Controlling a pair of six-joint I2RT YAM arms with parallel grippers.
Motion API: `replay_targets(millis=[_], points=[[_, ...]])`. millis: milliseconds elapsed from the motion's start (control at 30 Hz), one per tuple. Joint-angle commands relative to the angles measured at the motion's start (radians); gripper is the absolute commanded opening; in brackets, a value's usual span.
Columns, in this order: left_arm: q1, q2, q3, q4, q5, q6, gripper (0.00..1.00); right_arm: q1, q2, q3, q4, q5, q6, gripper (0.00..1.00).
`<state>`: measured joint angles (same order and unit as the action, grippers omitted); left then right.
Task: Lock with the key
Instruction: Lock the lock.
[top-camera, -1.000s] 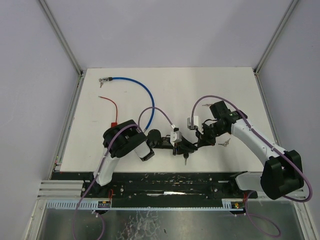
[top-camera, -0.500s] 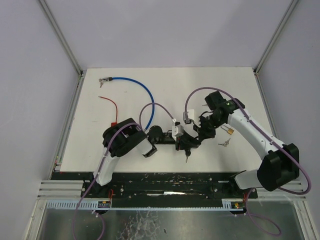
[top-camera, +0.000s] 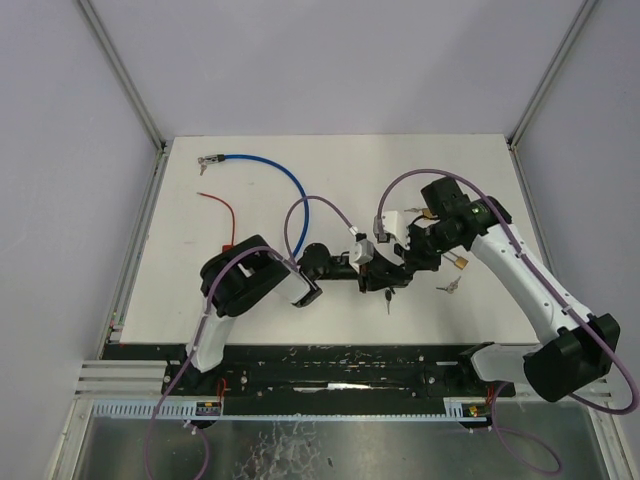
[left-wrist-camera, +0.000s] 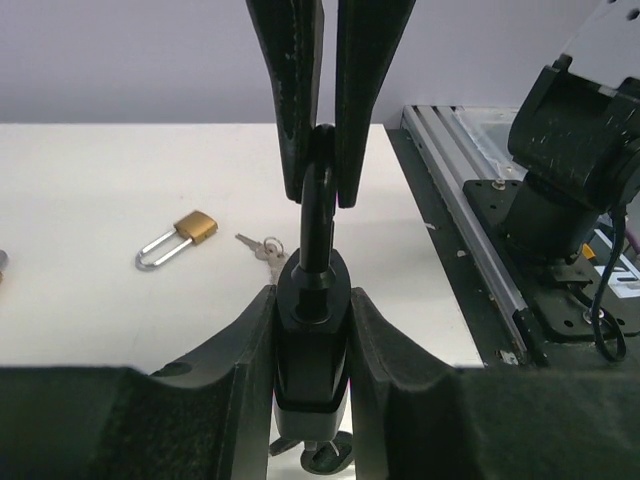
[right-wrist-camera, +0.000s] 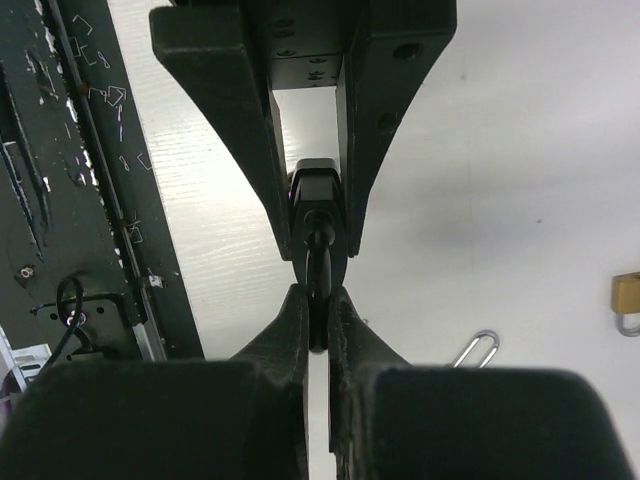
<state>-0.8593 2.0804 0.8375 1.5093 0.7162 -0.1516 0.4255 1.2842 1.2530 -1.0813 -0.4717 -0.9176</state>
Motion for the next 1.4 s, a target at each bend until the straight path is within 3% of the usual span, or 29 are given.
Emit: replay_targets(millis=[0, 200, 733, 1000, 1367], points=[[-0.022, 0.024, 0.059, 0.1, -0.029, -0.028, 0.0, 0.028, 0.034, -0.041, 0.117, -0.118, 0.037, 0.0], [-0.013, -0.029, 0.079, 0.096, -0.027, -0.032, 0.0, 0.028, 0.072, 0.056, 0.086, -0.139, 0.042, 0.0], [0.047, -0.035, -0.113, 0.1, -0.043, 0.032, 0.0, 0.029, 0.286, 0.022, 0.159, -0.26, 0.071, 0.0], [0.049, -0.018, -0.141, 0.101, -0.052, 0.051, 0.0, 0.089, 0.307, -0.024, 0.178, -0.171, 0.071, 0.0], [0.047, -0.001, -0.179, 0.101, -0.052, 0.102, 0.0, 0.127, 0.294, -0.125, 0.276, -0.168, 0.015, 0.0]])
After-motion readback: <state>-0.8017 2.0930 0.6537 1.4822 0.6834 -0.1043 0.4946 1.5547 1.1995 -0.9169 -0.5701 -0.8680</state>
